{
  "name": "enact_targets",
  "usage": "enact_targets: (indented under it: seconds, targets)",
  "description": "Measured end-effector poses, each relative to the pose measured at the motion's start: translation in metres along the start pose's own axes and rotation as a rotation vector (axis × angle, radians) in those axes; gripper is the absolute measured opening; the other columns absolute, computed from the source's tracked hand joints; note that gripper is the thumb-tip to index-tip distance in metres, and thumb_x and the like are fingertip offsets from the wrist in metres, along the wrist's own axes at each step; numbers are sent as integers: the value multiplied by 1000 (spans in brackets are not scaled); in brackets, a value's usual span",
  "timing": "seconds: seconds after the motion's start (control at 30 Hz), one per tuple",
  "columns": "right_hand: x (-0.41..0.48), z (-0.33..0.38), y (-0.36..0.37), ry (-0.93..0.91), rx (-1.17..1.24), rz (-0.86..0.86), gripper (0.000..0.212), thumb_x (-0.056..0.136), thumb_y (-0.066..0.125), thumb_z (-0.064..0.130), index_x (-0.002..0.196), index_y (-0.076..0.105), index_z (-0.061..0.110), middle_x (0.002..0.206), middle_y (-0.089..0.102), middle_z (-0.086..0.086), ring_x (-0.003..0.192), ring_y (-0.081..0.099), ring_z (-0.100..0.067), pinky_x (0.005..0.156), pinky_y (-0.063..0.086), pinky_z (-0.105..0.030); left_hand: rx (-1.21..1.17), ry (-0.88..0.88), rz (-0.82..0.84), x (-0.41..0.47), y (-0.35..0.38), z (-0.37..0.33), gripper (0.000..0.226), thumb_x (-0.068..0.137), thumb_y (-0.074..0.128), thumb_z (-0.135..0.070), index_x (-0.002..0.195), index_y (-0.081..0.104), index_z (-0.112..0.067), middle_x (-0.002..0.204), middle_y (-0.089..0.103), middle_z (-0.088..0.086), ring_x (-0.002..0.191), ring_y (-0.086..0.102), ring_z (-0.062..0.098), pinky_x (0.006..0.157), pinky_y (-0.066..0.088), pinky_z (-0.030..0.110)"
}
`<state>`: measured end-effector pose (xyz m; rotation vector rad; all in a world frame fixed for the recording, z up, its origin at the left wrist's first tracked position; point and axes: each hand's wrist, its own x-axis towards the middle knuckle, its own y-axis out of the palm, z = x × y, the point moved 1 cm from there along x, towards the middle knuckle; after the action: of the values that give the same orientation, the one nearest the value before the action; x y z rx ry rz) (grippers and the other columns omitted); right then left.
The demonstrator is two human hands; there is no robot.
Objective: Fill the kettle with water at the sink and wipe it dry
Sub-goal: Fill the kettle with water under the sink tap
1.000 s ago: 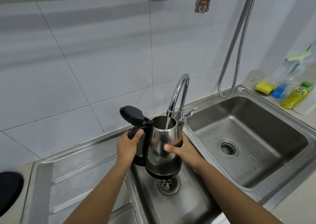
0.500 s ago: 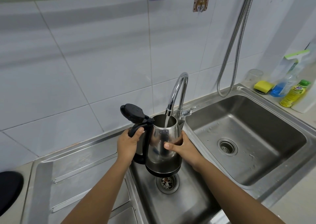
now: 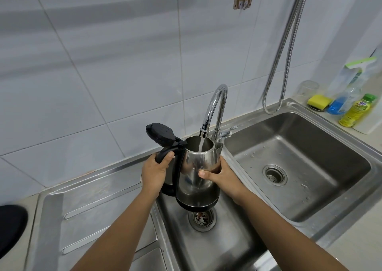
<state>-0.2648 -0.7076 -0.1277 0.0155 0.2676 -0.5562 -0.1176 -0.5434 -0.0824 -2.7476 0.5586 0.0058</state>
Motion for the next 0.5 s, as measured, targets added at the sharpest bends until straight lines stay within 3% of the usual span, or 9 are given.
enact_targets:
  seconds: [0.17,0.5]
  targets:
    - [-1,-2,0,6,-9,-1,90,74,93,25,149,44,24,129,72,4,120,68,-11,105,52,-30,30,9,-1,0,0,3,25,83,59,-54,80,57,-29,76,67,1,78,65,19,64,44,28]
    - [-2,-4,2,-4,-16,-7,97,64,96,37,147,46,27,126,74,4,122,68,-14,114,48,-44,11,11,-5,-4,-2,2,22,85,60,-49,77,55,-30,76,65,-2,81,66,23,64,42,25]
